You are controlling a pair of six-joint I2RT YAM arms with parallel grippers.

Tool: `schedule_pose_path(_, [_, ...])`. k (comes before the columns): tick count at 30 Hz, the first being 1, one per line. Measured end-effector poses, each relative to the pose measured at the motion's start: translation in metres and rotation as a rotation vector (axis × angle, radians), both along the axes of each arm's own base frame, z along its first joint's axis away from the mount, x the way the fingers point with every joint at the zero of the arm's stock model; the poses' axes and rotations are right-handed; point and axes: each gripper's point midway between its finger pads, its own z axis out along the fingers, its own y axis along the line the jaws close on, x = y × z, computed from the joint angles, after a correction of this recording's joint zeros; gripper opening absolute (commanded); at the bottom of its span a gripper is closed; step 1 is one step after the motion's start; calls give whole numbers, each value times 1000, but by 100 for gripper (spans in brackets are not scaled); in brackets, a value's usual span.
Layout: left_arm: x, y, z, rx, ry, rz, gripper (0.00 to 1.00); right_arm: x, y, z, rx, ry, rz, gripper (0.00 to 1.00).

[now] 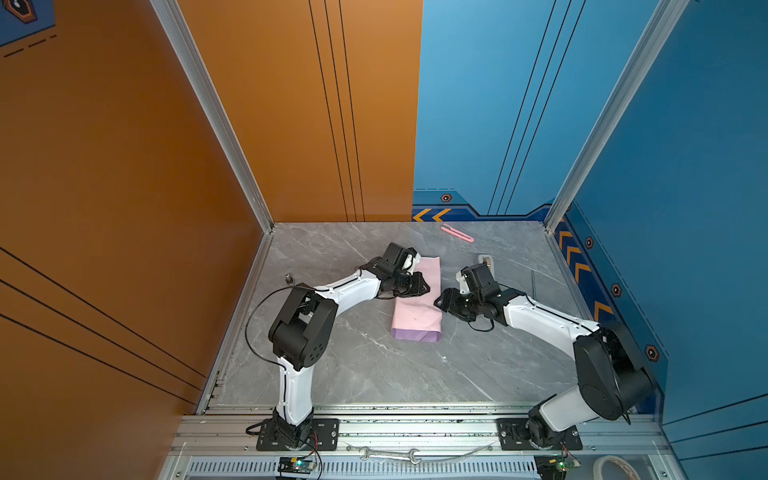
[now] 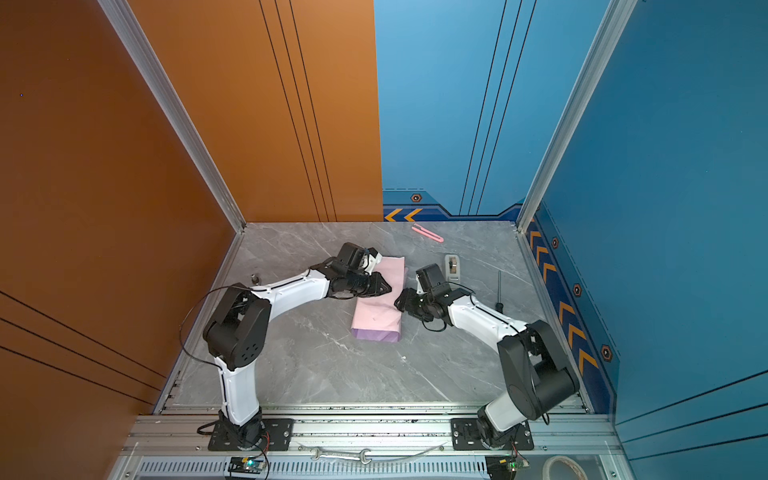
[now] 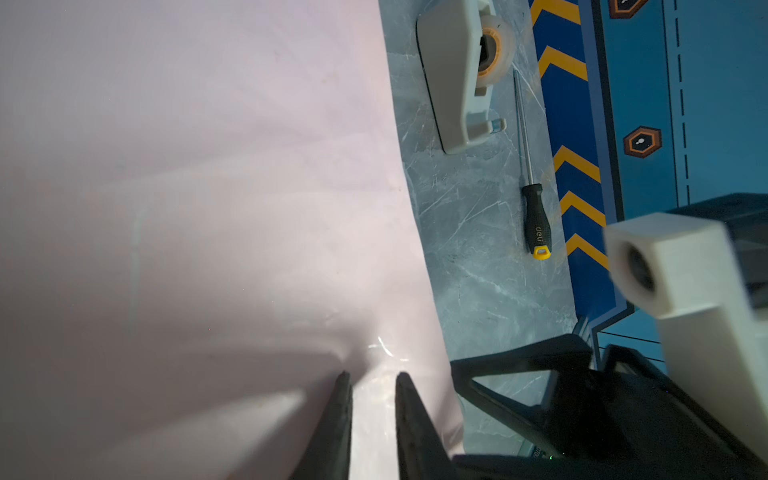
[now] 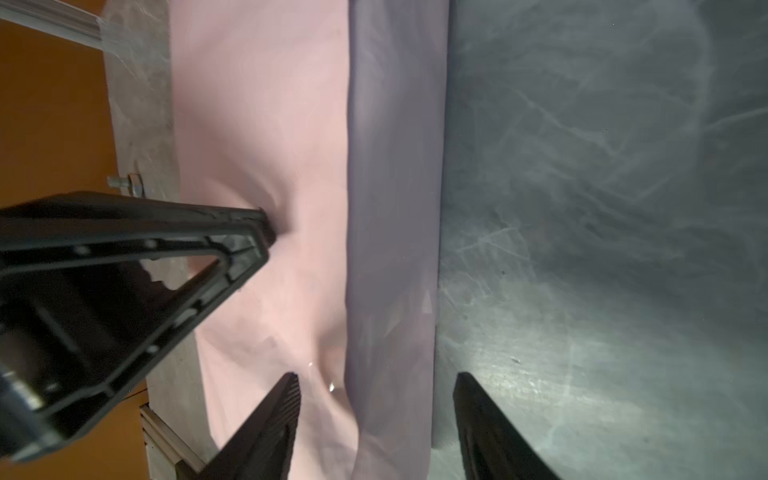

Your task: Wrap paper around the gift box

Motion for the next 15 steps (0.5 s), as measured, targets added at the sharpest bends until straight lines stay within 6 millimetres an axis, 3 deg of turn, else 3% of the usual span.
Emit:
schedule_pose_path(2, [0,0,0,0,0,0,22,2,5,-1,18,2,12,36])
schedule_pose_path(5, [0,0,0,0,0,0,22,7,10,3,37,-13,21,31])
schedule_pose_path(7, [0,0,0,0,0,0,22,7,11,4,46,-13,23,36])
schedule_pose_path(10, [0,0,0,0,0,0,22,9,8,4,56,-4,12,53])
schedule_pose_path(15, [0,0,0,0,0,0,22,20,-8,16,111,-16,-46,53])
